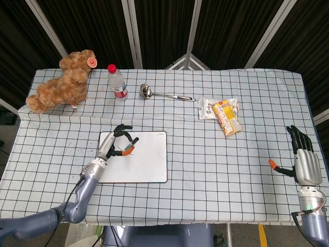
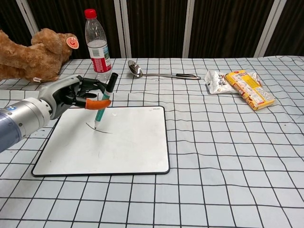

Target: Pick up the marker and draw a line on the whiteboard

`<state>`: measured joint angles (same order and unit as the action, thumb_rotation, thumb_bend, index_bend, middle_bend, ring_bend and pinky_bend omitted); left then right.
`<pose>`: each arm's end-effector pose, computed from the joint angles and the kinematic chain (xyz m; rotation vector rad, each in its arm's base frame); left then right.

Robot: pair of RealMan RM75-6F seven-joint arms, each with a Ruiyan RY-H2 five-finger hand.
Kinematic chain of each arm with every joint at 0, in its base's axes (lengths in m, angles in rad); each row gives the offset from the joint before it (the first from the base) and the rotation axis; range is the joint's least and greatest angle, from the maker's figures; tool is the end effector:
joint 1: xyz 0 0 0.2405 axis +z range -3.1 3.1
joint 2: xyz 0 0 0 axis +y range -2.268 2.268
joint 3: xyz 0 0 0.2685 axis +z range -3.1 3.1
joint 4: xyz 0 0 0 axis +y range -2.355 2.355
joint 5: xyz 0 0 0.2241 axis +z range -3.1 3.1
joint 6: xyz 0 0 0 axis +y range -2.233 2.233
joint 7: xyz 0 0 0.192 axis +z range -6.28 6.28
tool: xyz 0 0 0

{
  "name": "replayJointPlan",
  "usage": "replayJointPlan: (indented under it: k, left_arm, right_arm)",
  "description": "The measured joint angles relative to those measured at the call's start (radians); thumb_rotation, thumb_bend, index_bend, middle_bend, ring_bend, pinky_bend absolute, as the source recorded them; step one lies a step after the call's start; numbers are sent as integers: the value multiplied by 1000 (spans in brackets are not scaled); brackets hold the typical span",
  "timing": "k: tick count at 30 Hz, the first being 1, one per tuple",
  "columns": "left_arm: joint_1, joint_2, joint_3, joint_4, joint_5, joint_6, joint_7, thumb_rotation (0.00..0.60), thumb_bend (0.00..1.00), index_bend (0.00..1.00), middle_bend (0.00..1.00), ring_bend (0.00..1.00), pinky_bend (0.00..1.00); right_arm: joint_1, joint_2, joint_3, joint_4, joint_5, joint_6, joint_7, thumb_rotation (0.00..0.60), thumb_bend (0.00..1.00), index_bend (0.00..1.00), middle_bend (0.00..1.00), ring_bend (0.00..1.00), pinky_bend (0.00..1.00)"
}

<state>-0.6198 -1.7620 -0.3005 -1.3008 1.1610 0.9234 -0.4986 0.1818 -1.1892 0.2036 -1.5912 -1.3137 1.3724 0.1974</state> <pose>-0.1630 0.3944 -0.0900 -1.2531 -1.8653 -1.4353 -0.3228 -0.2947 0.1516 1.1560 -1.0979 1.1303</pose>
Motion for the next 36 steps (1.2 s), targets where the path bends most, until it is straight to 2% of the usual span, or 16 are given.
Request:
replayJointPlan:
  k: [19, 36]
  left_arm:
    - [-1, -1, 9, -1, -7, -13, 24, 600, 458, 753, 177, 12, 71]
    - [50, 61, 58, -82, -9, -6, 49, 600, 458, 753, 178, 12, 71]
  right_arm:
    - [-1, 0, 0, 0, -3, 3, 0, 600, 209, 0, 0, 0, 0]
    - [-2, -2, 3, -1, 1, 6, -3, 600, 209, 0, 0, 0, 0]
